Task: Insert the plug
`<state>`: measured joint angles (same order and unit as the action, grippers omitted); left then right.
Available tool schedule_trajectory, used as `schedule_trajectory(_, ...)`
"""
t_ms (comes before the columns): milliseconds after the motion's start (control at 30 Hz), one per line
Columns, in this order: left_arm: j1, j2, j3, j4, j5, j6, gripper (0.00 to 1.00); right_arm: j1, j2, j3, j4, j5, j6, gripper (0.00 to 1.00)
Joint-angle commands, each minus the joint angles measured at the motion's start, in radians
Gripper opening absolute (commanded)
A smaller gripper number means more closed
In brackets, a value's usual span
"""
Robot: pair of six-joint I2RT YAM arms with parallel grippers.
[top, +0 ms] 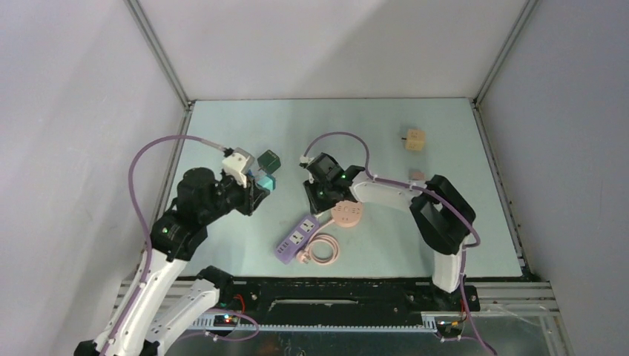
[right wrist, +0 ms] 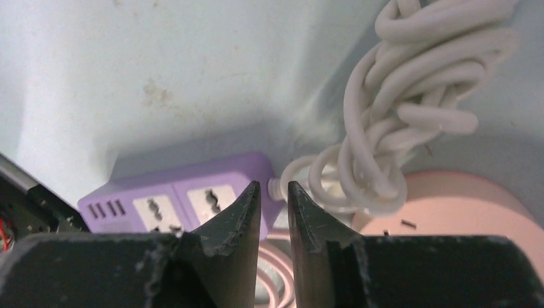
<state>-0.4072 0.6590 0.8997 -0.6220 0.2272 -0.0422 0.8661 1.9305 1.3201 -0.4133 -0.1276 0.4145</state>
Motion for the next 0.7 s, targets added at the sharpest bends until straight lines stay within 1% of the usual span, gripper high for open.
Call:
schedule_trajectory(0, 0.004, 0.047, -0.016, 0.031, 0.104, 0.147, 0.00, -0.010, -0.136, -0.055, 0.049, -0.017, -0.020, 0.25)
schedule_trajectory(167, 0.002, 0.103, -0.037, 0.045, 0.200, 0.201, 0.00, -0.032, -0.263, -0.136, 0.069, -0.022, -0.008, 0.25)
schedule_trajectory(233, -0.020, 0.143, -0.024, 0.021, 0.218, 0.225, 0.00, -0.052, -0.312, -0.174, 0.069, -0.024, -0.004, 0.26)
schedule_trajectory(333, -0.068, 0.221, 0.023, -0.035, 0.183, 0.232, 0.00, -0.094, -0.386, -0.240, 0.067, -0.021, 0.000, 0.26)
schedule_trajectory(467, -0.136, 0.331, 0.093, -0.117, 0.084, 0.245, 0.00, -0.177, -0.505, -0.360, 0.078, -0.041, 0.007, 0.26)
schedule_trajectory(533, -0.148, 0.400, 0.136, -0.152, 0.035, 0.218, 0.00, -0.218, -0.567, -0.426, 0.082, -0.045, 0.013, 0.26)
schedule_trajectory(667, -0.163, 0.551, 0.250, -0.289, 0.029, 0.175, 0.00, -0.300, -0.709, -0.531, 0.080, -0.045, 0.021, 0.28)
